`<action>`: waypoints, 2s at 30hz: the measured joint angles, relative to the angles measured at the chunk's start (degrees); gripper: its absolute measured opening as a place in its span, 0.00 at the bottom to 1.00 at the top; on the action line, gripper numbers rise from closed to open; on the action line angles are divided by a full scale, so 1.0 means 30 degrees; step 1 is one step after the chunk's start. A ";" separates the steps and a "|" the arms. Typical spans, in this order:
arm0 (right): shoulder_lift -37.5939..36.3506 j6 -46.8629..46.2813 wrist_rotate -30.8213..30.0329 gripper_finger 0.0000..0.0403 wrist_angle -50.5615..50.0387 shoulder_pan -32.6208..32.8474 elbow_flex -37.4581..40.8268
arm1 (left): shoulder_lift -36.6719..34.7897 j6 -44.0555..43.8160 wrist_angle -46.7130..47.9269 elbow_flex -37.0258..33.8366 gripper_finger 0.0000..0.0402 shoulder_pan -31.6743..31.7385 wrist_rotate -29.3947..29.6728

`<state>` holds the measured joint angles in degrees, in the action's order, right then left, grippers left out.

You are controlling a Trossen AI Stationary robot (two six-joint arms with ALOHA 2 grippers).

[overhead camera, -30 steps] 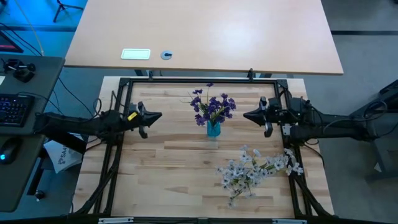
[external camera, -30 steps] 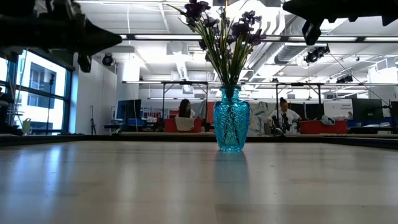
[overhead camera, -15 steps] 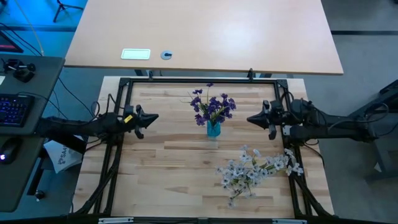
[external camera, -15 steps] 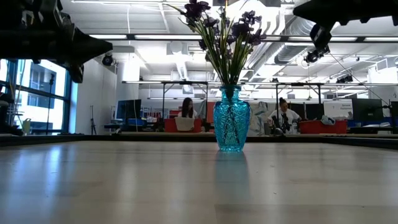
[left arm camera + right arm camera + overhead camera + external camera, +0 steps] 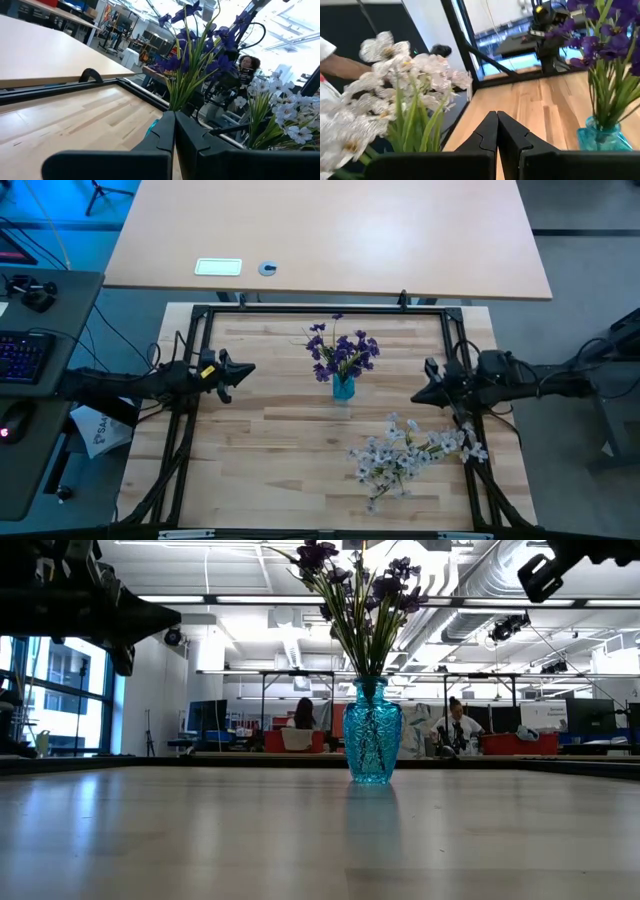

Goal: Sort flowers into vase by color
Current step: Return to Home Position

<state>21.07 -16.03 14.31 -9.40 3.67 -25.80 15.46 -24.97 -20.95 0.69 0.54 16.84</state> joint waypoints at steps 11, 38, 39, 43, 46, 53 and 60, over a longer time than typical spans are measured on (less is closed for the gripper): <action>-0.4403 -0.0674 -0.1477 0.00 0.4734 0.1266 0.5199 | 0.0007 0.0009 0.0087 0.0015 0.00 0.0000 0.0015; -0.6912 0.2780 -0.3850 0.00 0.3503 0.1244 0.8408 | 0.0015 0.0022 0.0116 0.0022 0.00 0.0000 0.0030; -0.6912 0.2776 -0.3847 0.00 0.3501 0.1244 0.8408 | 0.0015 0.0022 0.0116 0.0015 0.00 0.0000 0.0030; -0.6912 0.2975 -0.3847 0.00 0.3501 0.1244 0.8408 | 0.0015 0.0022 0.0116 0.0022 0.00 0.0000 0.0030; -0.6924 0.2841 -0.3850 0.00 0.3500 0.1244 0.8408 | 0.0015 0.0022 0.0116 0.0021 0.00 0.0000 0.0030; -0.7014 0.2852 -0.3847 0.00 0.3504 0.1244 0.8415 | -0.0499 0.0022 0.0162 0.0020 0.00 -0.0058 0.0023; -0.7014 0.2856 -0.3847 0.00 0.3507 0.1244 0.8415 | -0.2951 0.0022 0.0302 0.0029 0.00 -0.0056 0.0023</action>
<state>0.03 -7.46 2.76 1.13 7.40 -0.56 6.61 -24.91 -20.04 0.78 0.37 16.91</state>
